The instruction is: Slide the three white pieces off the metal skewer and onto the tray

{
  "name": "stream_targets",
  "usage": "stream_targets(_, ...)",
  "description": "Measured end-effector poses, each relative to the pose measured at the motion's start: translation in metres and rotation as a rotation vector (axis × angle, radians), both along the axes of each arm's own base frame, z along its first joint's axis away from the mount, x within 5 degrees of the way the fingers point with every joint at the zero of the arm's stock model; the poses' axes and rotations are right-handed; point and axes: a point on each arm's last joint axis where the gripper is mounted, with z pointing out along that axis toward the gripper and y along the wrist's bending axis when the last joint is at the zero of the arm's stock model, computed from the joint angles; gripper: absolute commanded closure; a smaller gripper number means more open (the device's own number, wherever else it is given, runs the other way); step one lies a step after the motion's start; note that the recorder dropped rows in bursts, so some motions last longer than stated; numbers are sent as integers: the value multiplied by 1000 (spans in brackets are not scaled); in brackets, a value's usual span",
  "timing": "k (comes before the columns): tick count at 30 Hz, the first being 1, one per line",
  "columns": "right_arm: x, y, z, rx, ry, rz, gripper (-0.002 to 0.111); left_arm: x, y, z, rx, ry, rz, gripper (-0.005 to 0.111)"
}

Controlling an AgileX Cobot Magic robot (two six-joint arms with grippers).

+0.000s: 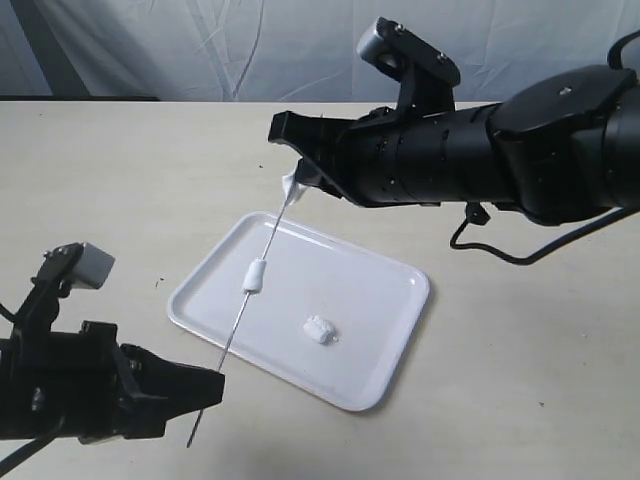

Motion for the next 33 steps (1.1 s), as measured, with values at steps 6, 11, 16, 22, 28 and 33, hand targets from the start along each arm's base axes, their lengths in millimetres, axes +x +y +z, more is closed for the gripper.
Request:
stream_targets(6, 20, -8, 22, 13, -102, -144, 109, -16, 4, -12, 42, 23, -108, 107)
stream_targets(11, 23, -11, 24, 12, -113, -171, 109, -18, 3, -12, 38, 27, -125, 107)
stream_targets(16, 21, -9, 23, 4, -116, -143, 109, -14, 6, -14, 73, 20, -74, 107)
stream_targets(22, 16, -9, 10, -40, -97, -85, 109, -3, 14, -18, 161, -13, 61, 107)
stream_targets(28, 6, -5, -38, -111, 60, 16, 109, 1, 17, -12, 142, -54, 147, 107)
stream_targets(33, 2, 3, -75, -145, 202, 100, 109, 1, 18, -10, 135, -60, 155, 107)
